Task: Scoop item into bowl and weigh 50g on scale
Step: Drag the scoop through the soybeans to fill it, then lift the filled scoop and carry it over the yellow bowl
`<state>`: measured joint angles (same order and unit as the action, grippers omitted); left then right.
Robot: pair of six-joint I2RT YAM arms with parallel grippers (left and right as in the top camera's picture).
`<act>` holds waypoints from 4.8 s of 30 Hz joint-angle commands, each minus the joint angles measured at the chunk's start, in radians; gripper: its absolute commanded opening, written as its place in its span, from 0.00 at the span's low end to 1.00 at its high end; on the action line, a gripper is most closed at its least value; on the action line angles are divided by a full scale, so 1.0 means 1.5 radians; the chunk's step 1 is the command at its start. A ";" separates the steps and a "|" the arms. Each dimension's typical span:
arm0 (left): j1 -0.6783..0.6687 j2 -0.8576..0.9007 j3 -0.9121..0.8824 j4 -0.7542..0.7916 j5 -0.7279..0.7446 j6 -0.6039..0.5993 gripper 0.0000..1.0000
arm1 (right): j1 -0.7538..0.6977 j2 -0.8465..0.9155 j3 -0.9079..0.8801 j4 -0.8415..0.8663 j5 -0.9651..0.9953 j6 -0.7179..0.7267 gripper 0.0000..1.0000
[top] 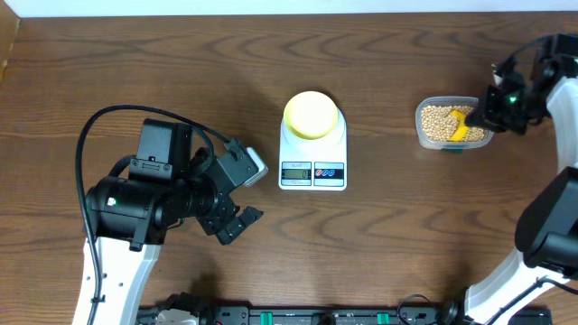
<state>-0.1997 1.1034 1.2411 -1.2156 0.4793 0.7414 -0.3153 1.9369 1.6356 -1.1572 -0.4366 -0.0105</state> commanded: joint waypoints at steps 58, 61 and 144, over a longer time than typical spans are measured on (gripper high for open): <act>0.003 -0.004 0.013 -0.002 -0.004 0.012 0.99 | -0.003 0.008 -0.005 -0.297 -0.514 -0.288 0.01; 0.003 -0.004 0.013 -0.002 -0.004 0.012 0.99 | 0.039 0.008 -0.005 -0.283 -0.516 -0.288 0.01; 0.003 -0.004 0.013 -0.002 -0.004 0.012 0.99 | 0.451 -0.050 -0.003 0.232 0.017 0.039 0.01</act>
<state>-0.1997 1.1030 1.2411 -1.2156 0.4744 0.7414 0.3439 1.9060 1.6283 -0.8070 -0.4274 0.0925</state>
